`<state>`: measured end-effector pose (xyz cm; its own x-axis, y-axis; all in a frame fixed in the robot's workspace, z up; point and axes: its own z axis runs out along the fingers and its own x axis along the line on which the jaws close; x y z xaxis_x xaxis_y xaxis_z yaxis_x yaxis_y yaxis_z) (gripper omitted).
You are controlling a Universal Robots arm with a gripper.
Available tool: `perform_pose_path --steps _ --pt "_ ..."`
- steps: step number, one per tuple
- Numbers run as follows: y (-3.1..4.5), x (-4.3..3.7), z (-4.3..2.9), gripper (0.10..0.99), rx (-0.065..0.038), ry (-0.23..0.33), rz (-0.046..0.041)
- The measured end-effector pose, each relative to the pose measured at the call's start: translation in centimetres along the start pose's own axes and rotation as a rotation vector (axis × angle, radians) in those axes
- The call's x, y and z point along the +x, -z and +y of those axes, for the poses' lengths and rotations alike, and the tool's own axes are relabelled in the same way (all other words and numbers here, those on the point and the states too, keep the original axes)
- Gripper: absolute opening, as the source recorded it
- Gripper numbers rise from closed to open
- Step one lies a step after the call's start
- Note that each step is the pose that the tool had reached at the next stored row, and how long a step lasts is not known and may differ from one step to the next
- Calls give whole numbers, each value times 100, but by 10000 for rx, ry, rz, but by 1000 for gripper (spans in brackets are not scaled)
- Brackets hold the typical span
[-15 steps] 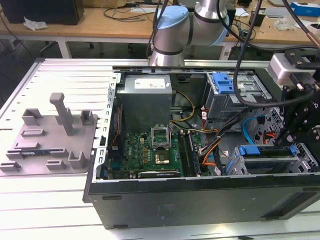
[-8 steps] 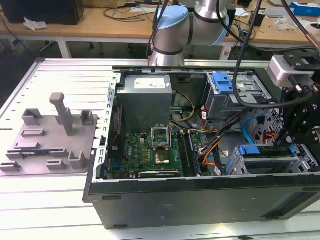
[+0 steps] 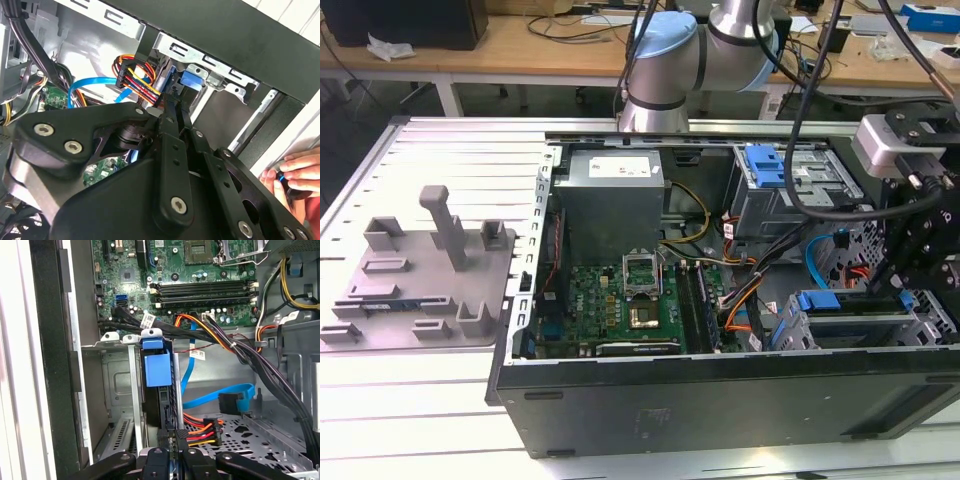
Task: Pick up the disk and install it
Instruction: 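Insert the first disk wire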
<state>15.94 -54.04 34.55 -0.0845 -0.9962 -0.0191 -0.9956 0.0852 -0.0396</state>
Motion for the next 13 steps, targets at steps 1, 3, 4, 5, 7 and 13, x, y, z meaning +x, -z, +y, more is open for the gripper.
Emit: perform_pose_path --steps 1,3,4,5,7,13 --pt "-4 0 0 169 0 0 0" --pt "-13 0 1 169 -1 0 -1" --pt "-16 0 1 169 0 0 0" --pt "-22 0 1 169 0 0 1" --pt "-31 0 1 169 1 0 1" --pt "-60 1 2 169 0 0 1"
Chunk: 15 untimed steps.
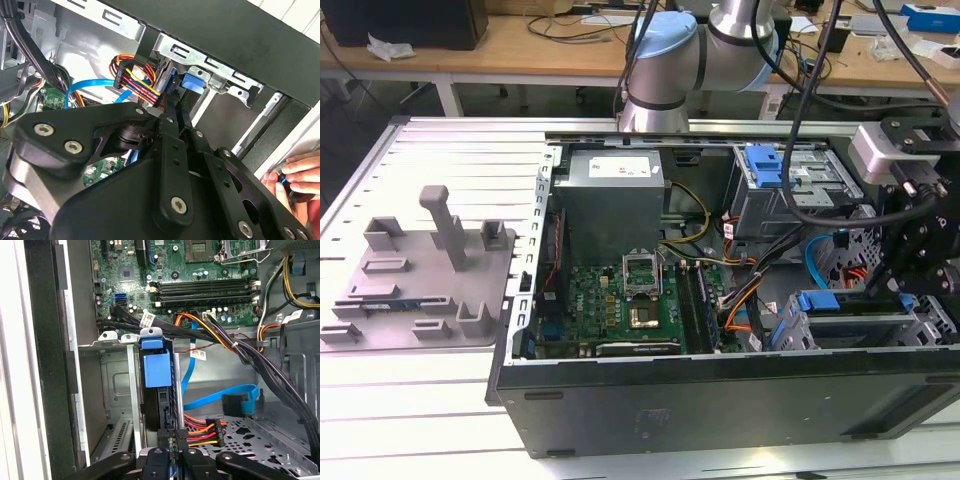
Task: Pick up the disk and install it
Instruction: 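Insert the first disk wire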
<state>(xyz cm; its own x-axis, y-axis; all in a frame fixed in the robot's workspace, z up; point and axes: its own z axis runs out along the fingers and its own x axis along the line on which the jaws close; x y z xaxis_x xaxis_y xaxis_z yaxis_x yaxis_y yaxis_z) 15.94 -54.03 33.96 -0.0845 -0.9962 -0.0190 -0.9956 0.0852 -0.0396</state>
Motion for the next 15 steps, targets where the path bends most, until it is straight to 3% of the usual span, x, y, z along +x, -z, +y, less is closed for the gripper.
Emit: perform_pose_path --steps 10,13,15 --pt "-36 1 2 169 0 0 0" --pt "20 -2 1 176 -1 -3 -2" --pt "91 -8 -2 298 1 -1 8"
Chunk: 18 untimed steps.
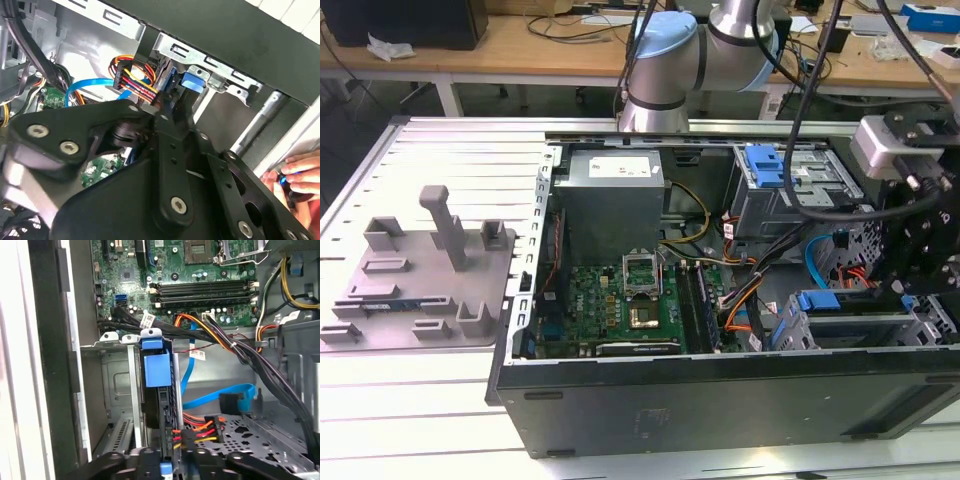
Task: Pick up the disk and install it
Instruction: 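Insert the first disk wire, then insert the second disk wire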
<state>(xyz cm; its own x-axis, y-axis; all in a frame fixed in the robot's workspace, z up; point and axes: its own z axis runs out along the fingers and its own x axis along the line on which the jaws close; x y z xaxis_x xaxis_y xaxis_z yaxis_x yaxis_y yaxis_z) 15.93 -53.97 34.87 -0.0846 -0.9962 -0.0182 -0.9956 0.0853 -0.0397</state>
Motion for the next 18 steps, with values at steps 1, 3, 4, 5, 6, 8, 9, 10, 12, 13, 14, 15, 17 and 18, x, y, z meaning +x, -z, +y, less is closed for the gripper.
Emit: perform_pose_path --steps 1,3,4,5,6,8,9,10,12,13,14,15,17,18 --pt "32 -4 -1 298 1 1 6" --pt "64 -9 -2 420 2 2 21" --pt "64 -9 -2 482 1 2 20" --pt "64 -9 -2 482 1 2 23" --pt "66 -10 -2 482 2 3 26" --pt "66 -10 -2 482 2 2 26" --pt "66 -11 -2 482 2 2 26" --pt "66 -12 -2 482 2 2 26" --pt "66 -12 -2 482 2 2 26" --pt "66 -12 -2 482 2 2 26" --pt "66 -13 -2 482 2 3 26" --pt "65 -13 -2 482 2 3 26" --pt "66 -13 -2 482 2 2 26" --pt "65 -13 -2 482 2 2 25"
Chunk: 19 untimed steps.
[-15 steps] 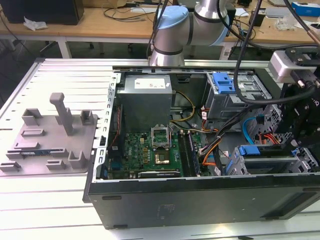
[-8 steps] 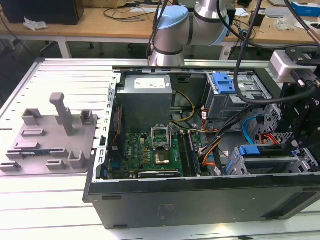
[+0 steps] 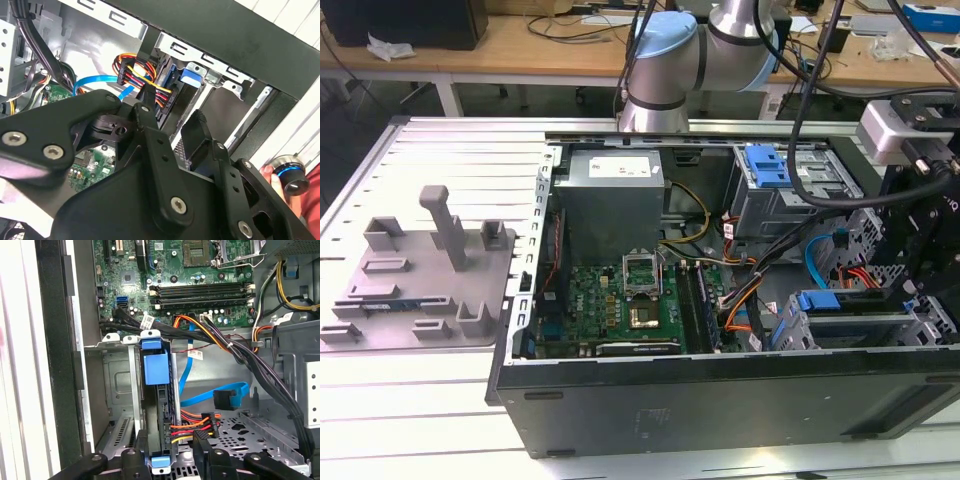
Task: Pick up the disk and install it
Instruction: 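Insert the second disk wire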
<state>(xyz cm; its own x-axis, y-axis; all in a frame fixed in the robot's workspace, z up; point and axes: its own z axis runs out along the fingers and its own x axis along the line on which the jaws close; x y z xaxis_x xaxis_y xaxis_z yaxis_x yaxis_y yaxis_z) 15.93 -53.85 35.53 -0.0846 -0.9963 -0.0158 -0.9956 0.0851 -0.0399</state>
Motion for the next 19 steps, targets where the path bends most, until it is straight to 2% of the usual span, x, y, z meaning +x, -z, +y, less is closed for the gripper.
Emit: perform_pose_path --steps 5,6,8,9,10,11,14,17,19 --pt "0 -1 0 482 -1 0 1" --pt "5 -6 0 482 4 3 55" --pt "31 -36 2 482 36 19 435" --pt "34 -52 3 482 43 23 529" --pt "47 -72 4 482 48 24 585" --pt "54 -98 6 482 49 25 601" --pt "111 -248 16 482 54 28 661" --pt "190 -319 20 482 62 31 757" --pt "282 -393 23 482 75 38 901"
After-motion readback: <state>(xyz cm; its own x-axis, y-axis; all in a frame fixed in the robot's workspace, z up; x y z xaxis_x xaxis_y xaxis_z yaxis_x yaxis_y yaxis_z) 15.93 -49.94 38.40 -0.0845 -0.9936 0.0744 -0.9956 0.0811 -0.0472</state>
